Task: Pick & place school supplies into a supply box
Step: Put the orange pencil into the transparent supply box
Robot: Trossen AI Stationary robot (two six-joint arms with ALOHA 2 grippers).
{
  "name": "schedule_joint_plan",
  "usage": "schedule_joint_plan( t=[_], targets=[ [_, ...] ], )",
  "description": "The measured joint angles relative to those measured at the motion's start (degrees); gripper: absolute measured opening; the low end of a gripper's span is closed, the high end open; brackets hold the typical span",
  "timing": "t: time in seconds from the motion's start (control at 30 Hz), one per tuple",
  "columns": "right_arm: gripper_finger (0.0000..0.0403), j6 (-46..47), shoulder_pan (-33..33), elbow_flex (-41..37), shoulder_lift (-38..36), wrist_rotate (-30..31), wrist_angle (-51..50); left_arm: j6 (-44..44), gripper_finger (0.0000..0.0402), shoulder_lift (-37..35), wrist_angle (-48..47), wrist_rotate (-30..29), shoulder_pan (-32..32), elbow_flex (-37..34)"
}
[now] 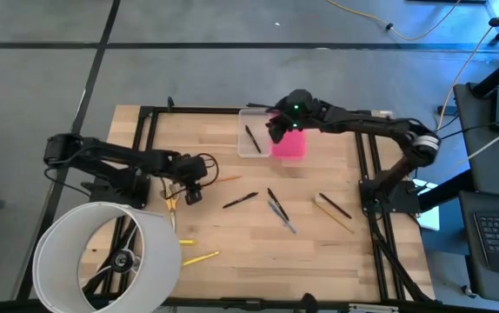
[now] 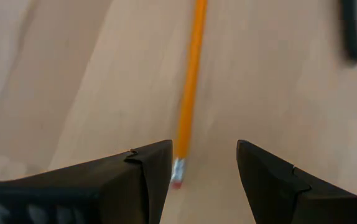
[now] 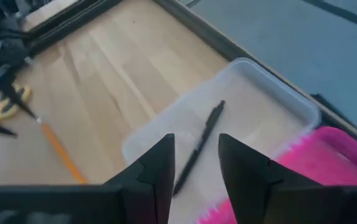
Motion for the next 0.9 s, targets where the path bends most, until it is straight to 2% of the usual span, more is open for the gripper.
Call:
schedule_joint_plan(
  t=[0.23,0.43,0.9],
  targets=[
    [0.0128,-2.42,0.0,0.0,-8.69,1.22,-5.97,0.55,0.0171,4.8,-3.87,2.19,3.05,0.99],
    [0.0128,-3.65,0.0,0.0,-12.23,4.29,-7.56,1.68,0.0166,6.22,-3.96,4.46,4.25,1.05],
    [0.0128,-3.72,0.0,0.0,-12.5,4.28,-10.46,9.1,0.008,6.41,-4.9,2.6,4.29,1.1]
  ],
)
